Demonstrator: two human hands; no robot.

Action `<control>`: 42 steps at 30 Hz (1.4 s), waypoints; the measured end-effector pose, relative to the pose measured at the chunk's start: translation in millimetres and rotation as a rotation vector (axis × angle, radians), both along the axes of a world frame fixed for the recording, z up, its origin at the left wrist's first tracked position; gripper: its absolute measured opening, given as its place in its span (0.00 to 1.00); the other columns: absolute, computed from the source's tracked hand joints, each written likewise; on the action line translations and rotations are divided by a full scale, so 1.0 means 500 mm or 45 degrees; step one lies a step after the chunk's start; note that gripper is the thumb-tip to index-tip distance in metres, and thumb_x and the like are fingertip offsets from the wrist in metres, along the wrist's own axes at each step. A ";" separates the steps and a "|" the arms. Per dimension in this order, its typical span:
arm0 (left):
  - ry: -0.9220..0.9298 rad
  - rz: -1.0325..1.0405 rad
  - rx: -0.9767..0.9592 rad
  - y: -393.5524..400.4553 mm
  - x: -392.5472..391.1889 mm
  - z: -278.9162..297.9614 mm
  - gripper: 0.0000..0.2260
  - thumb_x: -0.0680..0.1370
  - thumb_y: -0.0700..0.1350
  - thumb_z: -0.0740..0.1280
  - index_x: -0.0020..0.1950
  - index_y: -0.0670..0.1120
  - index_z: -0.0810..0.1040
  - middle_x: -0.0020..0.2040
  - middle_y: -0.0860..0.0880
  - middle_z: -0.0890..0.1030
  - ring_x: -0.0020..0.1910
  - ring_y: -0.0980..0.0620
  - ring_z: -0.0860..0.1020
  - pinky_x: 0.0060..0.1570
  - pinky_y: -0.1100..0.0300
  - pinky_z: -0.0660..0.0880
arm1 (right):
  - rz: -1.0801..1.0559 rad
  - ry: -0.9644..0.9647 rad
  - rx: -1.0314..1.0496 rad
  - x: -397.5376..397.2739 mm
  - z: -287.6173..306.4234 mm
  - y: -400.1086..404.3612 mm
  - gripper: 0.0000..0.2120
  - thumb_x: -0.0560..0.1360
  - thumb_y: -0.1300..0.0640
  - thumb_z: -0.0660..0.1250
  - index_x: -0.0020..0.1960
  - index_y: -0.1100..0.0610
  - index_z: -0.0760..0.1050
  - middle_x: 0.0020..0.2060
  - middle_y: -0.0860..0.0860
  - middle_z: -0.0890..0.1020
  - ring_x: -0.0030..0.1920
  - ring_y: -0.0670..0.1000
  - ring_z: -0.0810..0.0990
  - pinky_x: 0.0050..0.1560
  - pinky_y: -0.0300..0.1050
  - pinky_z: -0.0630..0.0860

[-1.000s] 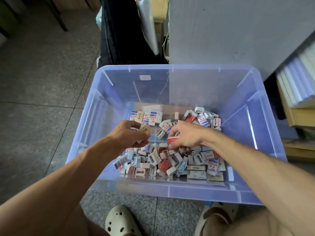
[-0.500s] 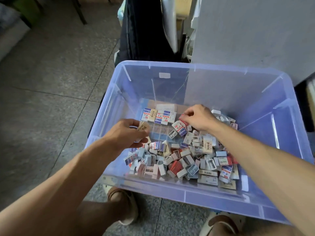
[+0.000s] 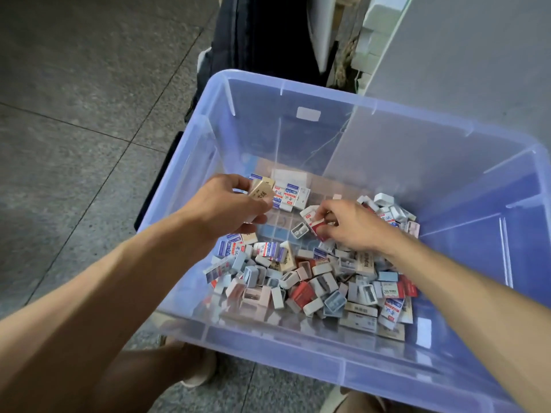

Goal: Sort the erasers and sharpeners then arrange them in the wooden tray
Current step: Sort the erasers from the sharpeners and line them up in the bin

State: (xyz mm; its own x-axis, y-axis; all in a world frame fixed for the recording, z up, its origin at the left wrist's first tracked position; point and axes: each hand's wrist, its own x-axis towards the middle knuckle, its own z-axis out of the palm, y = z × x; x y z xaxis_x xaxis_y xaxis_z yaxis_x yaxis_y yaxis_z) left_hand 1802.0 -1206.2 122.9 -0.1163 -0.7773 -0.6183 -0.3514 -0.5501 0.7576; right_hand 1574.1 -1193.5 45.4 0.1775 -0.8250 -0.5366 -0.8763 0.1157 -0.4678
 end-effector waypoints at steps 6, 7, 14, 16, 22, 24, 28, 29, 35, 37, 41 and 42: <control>0.052 0.036 0.051 0.007 0.004 0.002 0.10 0.75 0.39 0.73 0.55 0.40 0.78 0.49 0.40 0.84 0.43 0.48 0.84 0.46 0.55 0.81 | -0.271 0.132 -0.164 0.000 -0.030 -0.020 0.02 0.80 0.57 0.66 0.51 0.53 0.73 0.52 0.52 0.82 0.51 0.54 0.80 0.53 0.49 0.77; 0.054 0.033 0.064 0.008 0.006 0.001 0.10 0.75 0.39 0.73 0.55 0.40 0.78 0.49 0.39 0.84 0.43 0.48 0.84 0.48 0.54 0.81 | -0.385 0.069 -0.200 -0.001 -0.029 -0.017 0.02 0.80 0.57 0.67 0.51 0.54 0.75 0.50 0.52 0.82 0.48 0.53 0.81 0.51 0.51 0.79; 0.087 0.074 0.197 0.021 0.016 -0.001 0.09 0.75 0.37 0.72 0.53 0.36 0.78 0.52 0.37 0.82 0.46 0.45 0.85 0.52 0.54 0.80 | -0.958 -0.451 -0.091 0.057 -0.007 -0.062 0.08 0.75 0.59 0.75 0.50 0.55 0.78 0.45 0.52 0.84 0.41 0.52 0.86 0.48 0.52 0.84; 0.070 0.069 0.216 0.026 0.017 0.000 0.08 0.75 0.37 0.72 0.52 0.36 0.79 0.51 0.37 0.82 0.47 0.46 0.85 0.54 0.54 0.79 | -1.047 -0.564 0.003 0.093 -0.017 -0.079 0.07 0.74 0.63 0.75 0.50 0.57 0.80 0.48 0.54 0.84 0.41 0.51 0.86 0.46 0.47 0.84; -0.035 -0.014 0.173 0.035 0.023 -0.004 0.04 0.78 0.38 0.69 0.51 0.40 0.80 0.45 0.43 0.82 0.49 0.46 0.84 0.54 0.54 0.80 | -1.085 -0.631 -0.090 0.212 -0.081 -0.118 0.10 0.69 0.59 0.77 0.33 0.50 0.80 0.44 0.51 0.86 0.46 0.57 0.85 0.51 0.55 0.83; -0.066 -0.056 0.157 0.036 0.023 -0.002 0.04 0.78 0.40 0.69 0.51 0.41 0.80 0.43 0.45 0.82 0.49 0.47 0.84 0.55 0.52 0.80 | -0.895 -0.461 -0.254 0.229 -0.090 -0.120 0.04 0.73 0.56 0.73 0.39 0.54 0.82 0.45 0.52 0.86 0.47 0.56 0.84 0.50 0.52 0.81; -0.120 -0.093 0.127 0.032 0.023 0.002 0.04 0.78 0.42 0.70 0.51 0.43 0.81 0.42 0.46 0.84 0.48 0.48 0.84 0.55 0.48 0.80 | -0.553 -0.321 -0.536 0.210 -0.099 -0.099 0.06 0.77 0.54 0.68 0.46 0.57 0.78 0.41 0.51 0.84 0.41 0.53 0.81 0.36 0.44 0.75; -0.128 -0.093 0.118 0.031 0.022 0.002 0.03 0.78 0.42 0.70 0.51 0.44 0.81 0.42 0.46 0.84 0.47 0.48 0.84 0.55 0.48 0.80 | -0.399 -0.305 -0.600 0.200 -0.101 -0.092 0.05 0.77 0.55 0.69 0.48 0.57 0.77 0.41 0.51 0.82 0.40 0.51 0.79 0.33 0.41 0.71; -0.133 -0.085 0.117 0.028 0.020 0.002 0.04 0.78 0.41 0.70 0.51 0.45 0.81 0.44 0.45 0.85 0.48 0.47 0.84 0.55 0.48 0.80 | 0.084 -0.129 -0.819 0.183 -0.130 -0.092 0.05 0.75 0.60 0.71 0.49 0.58 0.78 0.43 0.52 0.78 0.41 0.53 0.77 0.35 0.42 0.66; -0.130 -0.087 0.124 0.028 0.021 0.001 0.04 0.78 0.42 0.70 0.52 0.45 0.81 0.44 0.45 0.85 0.48 0.48 0.84 0.55 0.48 0.80 | 0.012 -0.125 -0.811 0.195 -0.129 -0.102 0.06 0.75 0.57 0.73 0.49 0.57 0.77 0.43 0.51 0.80 0.39 0.53 0.78 0.36 0.42 0.68; -0.112 -0.079 0.118 0.027 0.019 0.003 0.04 0.78 0.41 0.70 0.51 0.44 0.81 0.44 0.45 0.85 0.47 0.48 0.84 0.54 0.49 0.80 | -0.101 -0.145 -0.751 0.173 -0.105 -0.090 0.09 0.75 0.52 0.72 0.48 0.57 0.76 0.43 0.50 0.80 0.40 0.51 0.75 0.38 0.43 0.66; -0.105 -0.078 0.118 0.026 0.018 0.004 0.04 0.77 0.41 0.70 0.51 0.44 0.81 0.44 0.45 0.84 0.47 0.48 0.84 0.54 0.49 0.80 | -0.102 -0.081 -0.733 0.153 -0.098 -0.080 0.10 0.76 0.50 0.70 0.47 0.55 0.74 0.43 0.50 0.80 0.41 0.50 0.75 0.39 0.43 0.66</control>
State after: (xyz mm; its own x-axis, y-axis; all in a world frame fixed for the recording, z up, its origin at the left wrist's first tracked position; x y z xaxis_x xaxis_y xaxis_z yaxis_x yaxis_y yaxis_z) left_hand 1811.1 -1193.0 124.9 -0.1076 -0.7094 -0.6965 -0.4456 -0.5919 0.6717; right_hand 1650.4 -1233.4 -3.9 0.1198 -0.9927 0.0119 -0.8434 -0.1081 -0.5264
